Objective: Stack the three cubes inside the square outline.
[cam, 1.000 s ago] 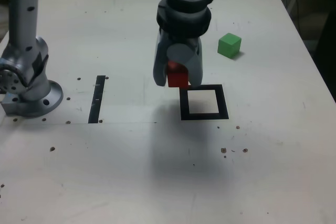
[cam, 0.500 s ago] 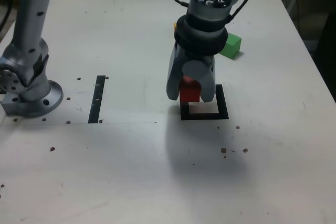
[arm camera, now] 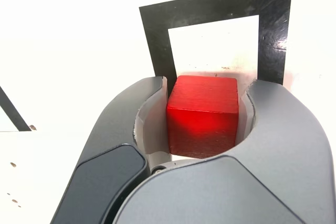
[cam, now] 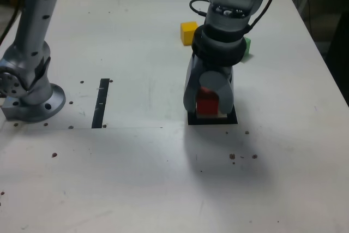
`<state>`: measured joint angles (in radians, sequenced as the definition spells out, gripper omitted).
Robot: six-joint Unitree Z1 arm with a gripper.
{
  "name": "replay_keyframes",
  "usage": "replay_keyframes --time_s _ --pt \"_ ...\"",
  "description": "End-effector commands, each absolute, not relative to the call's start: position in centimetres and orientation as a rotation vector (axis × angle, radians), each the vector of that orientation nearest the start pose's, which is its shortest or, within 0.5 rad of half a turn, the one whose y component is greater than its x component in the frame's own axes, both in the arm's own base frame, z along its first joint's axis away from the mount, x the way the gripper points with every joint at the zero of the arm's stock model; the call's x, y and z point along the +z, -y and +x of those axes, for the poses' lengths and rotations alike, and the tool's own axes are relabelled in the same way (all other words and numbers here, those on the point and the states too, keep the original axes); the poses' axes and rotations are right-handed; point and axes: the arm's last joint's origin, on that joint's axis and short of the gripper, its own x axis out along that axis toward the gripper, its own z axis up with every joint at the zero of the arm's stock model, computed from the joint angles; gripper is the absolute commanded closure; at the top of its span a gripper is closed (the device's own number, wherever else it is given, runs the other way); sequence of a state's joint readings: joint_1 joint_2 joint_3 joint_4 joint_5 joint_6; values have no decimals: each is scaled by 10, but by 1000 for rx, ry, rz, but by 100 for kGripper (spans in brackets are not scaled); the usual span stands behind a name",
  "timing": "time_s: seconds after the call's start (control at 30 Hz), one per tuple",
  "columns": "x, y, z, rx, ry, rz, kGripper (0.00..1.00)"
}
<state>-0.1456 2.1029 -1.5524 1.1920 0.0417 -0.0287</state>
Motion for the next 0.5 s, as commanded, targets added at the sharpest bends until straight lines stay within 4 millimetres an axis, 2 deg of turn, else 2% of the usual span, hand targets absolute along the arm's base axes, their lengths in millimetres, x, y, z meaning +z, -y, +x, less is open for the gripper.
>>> replay_keyframes --time_s 0.0,0.17,0.4,0.47 --pt "220 53 372 -60 -1736 147 75" --pt "215 54 375 -70 -1747 153 58" --pt "220 50 374 -91 -1743 163 15" --pt "224 48 371 -91 -1741 162 6"
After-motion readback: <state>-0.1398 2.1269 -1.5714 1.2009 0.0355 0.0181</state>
